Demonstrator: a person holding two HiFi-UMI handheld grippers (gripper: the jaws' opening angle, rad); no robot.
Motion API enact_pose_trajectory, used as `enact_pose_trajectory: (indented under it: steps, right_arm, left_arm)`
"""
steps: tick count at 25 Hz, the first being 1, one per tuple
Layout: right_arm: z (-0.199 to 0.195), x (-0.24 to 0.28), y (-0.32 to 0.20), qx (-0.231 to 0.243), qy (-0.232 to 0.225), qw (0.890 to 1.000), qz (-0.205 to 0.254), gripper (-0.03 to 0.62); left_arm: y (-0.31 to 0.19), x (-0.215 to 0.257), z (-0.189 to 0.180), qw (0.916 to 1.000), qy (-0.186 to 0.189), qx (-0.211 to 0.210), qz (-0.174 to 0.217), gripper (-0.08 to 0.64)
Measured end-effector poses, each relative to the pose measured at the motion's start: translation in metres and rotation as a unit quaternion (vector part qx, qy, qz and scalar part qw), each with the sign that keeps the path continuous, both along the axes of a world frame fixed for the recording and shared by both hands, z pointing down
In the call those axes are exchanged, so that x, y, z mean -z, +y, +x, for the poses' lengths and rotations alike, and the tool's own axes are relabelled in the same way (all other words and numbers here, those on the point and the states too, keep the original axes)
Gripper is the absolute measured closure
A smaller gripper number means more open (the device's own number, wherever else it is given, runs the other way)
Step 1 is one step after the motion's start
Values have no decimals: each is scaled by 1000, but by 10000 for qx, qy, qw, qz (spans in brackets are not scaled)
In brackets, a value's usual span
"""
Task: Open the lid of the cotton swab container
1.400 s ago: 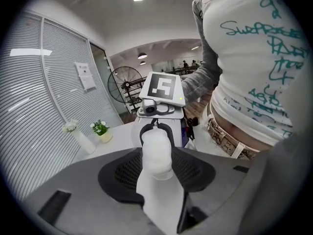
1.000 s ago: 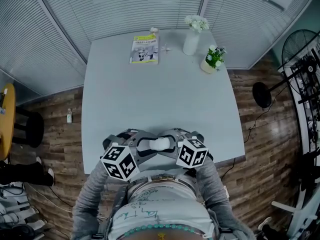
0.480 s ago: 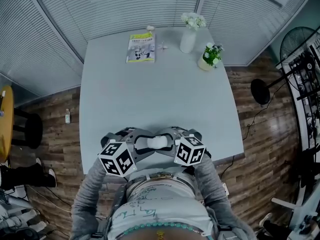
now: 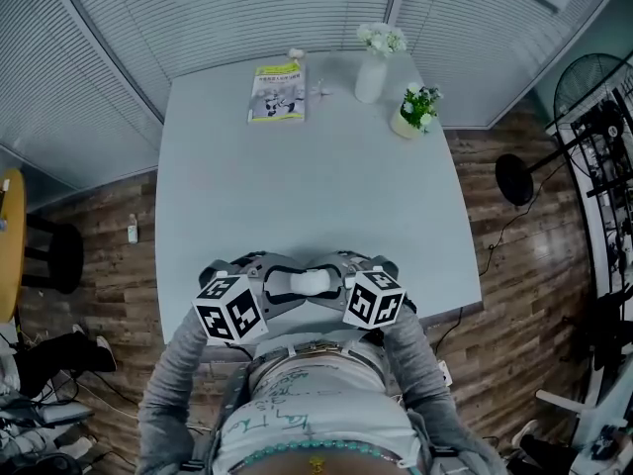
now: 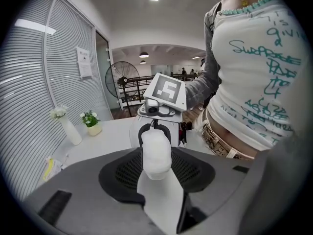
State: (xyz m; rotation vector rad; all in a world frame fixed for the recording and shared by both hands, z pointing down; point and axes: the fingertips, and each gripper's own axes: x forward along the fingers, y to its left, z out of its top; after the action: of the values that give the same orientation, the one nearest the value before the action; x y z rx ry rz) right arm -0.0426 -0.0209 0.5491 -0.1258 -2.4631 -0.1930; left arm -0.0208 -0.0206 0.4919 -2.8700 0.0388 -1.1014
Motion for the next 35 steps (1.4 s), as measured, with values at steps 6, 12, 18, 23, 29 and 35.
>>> enact_pose_trajectory:
  steps: [6, 12, 18, 23, 29, 35]
  right_arm:
    - [0, 0, 2, 57, 17, 10000, -73, 385]
    - [-2, -2, 5, 72, -2, 9998, -186, 385]
    - [-1, -4, 6, 83, 5, 9997, -210, 385]
    - [-2, -4, 6, 104, -53, 9997, -229, 385]
    - [-4, -1, 7, -8, -47, 9989, -459, 387]
    - [-1, -7, 6, -85, 114, 9987, -494, 390]
  left_arm:
    - [1, 0, -1, 9999, 31, 53, -94, 387]
    - [2, -2, -2, 9993, 9, 53, -368, 387]
    - [2, -3, -2, 9985, 67, 38, -550, 388]
    - [1, 0, -3, 9961, 204, 55, -860, 390]
    - [2, 5, 1, 9981, 447, -6, -435, 383]
    - [4, -2, 7, 9994, 197, -141, 229, 380]
